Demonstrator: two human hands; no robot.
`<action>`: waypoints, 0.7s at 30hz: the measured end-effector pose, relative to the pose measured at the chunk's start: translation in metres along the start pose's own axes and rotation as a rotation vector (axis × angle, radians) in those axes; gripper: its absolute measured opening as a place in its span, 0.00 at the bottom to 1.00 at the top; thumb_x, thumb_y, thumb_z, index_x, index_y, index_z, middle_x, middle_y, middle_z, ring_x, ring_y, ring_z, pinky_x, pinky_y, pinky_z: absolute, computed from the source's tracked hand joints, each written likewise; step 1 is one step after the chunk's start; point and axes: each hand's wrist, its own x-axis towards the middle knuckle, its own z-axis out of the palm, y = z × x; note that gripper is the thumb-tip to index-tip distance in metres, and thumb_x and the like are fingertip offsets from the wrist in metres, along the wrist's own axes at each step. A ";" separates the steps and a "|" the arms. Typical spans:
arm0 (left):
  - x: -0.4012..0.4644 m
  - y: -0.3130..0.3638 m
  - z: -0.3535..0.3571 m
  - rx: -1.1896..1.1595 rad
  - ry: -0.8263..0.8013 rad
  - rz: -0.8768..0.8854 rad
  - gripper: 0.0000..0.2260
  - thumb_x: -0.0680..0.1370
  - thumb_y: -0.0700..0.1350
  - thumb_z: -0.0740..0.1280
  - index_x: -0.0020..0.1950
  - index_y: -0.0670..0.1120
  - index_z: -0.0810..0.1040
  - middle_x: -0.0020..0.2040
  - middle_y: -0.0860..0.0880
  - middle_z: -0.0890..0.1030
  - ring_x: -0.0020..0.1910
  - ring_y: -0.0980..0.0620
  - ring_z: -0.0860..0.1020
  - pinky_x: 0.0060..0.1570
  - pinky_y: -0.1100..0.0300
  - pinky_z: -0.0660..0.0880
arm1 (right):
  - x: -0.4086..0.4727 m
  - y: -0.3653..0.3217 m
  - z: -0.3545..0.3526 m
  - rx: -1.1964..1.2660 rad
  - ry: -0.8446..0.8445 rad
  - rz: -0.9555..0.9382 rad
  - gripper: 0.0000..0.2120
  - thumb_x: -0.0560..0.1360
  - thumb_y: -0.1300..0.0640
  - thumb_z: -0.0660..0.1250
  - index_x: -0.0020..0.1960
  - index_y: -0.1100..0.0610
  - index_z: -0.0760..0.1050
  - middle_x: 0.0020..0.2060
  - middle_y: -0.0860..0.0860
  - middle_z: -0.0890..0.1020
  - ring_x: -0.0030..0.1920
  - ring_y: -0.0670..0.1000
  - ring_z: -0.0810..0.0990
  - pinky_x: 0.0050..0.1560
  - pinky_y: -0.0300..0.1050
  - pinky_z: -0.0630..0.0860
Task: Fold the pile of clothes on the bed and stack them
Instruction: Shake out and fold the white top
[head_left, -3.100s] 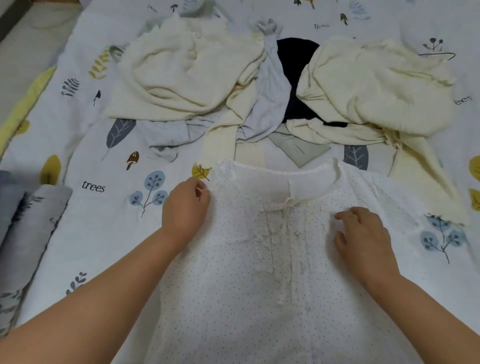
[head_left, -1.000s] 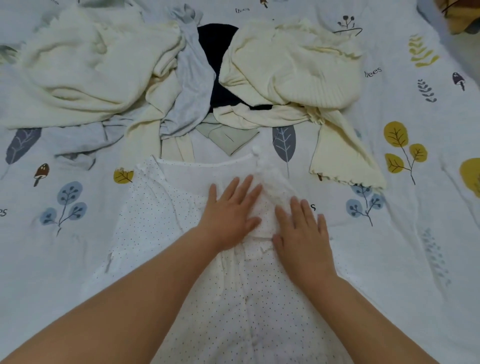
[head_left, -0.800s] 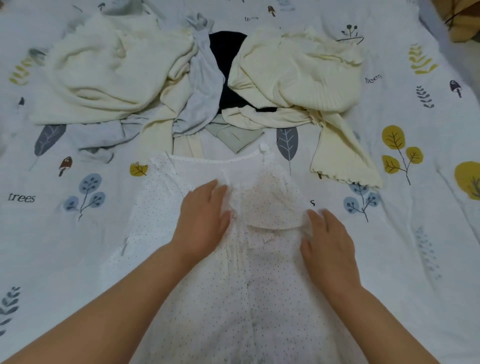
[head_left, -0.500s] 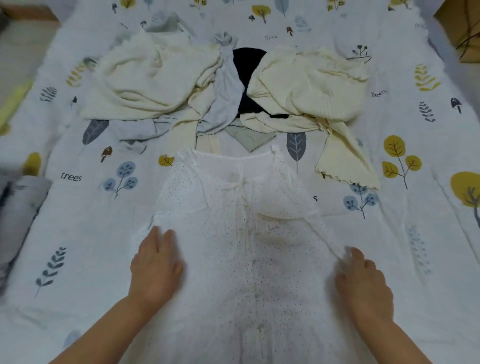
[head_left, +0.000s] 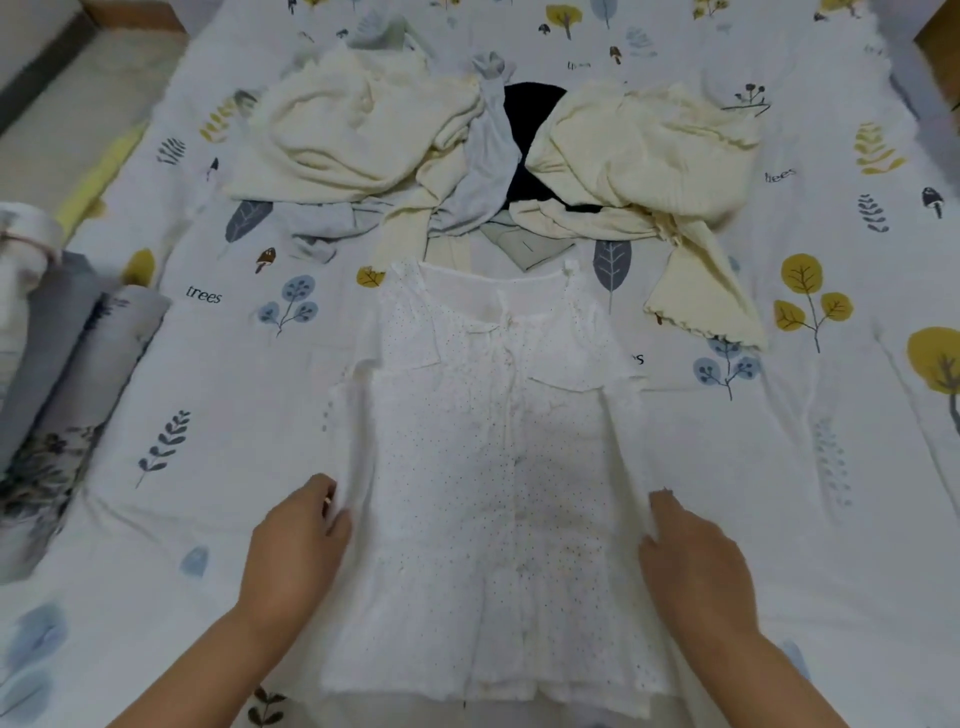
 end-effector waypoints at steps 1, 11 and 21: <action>-0.006 0.007 0.002 0.000 -0.070 0.049 0.04 0.76 0.42 0.66 0.46 0.45 0.72 0.34 0.52 0.72 0.30 0.58 0.68 0.29 0.67 0.61 | -0.004 -0.004 0.003 0.027 -0.018 -0.071 0.18 0.78 0.61 0.55 0.67 0.52 0.65 0.38 0.44 0.72 0.37 0.46 0.71 0.34 0.39 0.65; -0.035 0.009 0.019 0.430 -0.303 0.016 0.21 0.77 0.59 0.60 0.63 0.48 0.64 0.51 0.51 0.71 0.46 0.53 0.73 0.41 0.63 0.70 | -0.025 0.003 0.030 0.003 -0.145 -0.166 0.19 0.79 0.50 0.54 0.70 0.49 0.59 0.55 0.46 0.71 0.52 0.46 0.72 0.47 0.38 0.70; -0.049 0.015 0.023 0.387 -0.059 0.419 0.15 0.70 0.53 0.67 0.42 0.41 0.75 0.31 0.47 0.72 0.25 0.49 0.70 0.20 0.64 0.59 | -0.042 -0.001 0.046 -0.061 -0.165 -0.188 0.19 0.78 0.43 0.54 0.65 0.50 0.59 0.49 0.45 0.72 0.43 0.45 0.70 0.39 0.37 0.66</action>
